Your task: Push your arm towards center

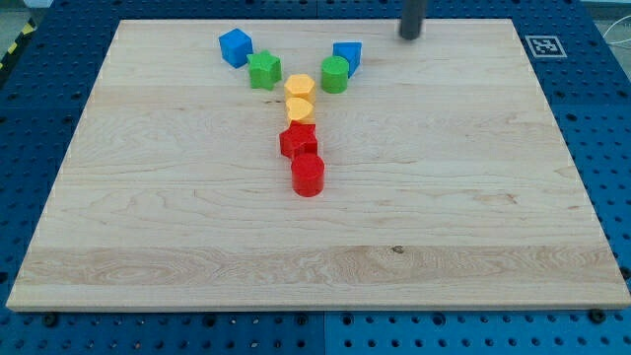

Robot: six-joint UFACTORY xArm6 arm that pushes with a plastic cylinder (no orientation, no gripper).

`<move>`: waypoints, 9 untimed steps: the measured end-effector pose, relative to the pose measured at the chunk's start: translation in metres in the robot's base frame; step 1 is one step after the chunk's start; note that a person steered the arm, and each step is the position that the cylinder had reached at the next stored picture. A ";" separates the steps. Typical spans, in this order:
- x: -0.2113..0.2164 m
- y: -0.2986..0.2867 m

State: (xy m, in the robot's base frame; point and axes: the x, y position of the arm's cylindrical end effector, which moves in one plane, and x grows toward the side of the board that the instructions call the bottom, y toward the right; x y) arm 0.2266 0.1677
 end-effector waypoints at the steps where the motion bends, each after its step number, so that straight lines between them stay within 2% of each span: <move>1: 0.028 0.054; 2: 0.080 0.058; 4: 0.091 0.058; 6: 0.144 0.059; 7: 0.144 0.059; 8: 0.181 0.050; 9: 0.199 0.044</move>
State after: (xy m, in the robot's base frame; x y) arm 0.4251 0.2119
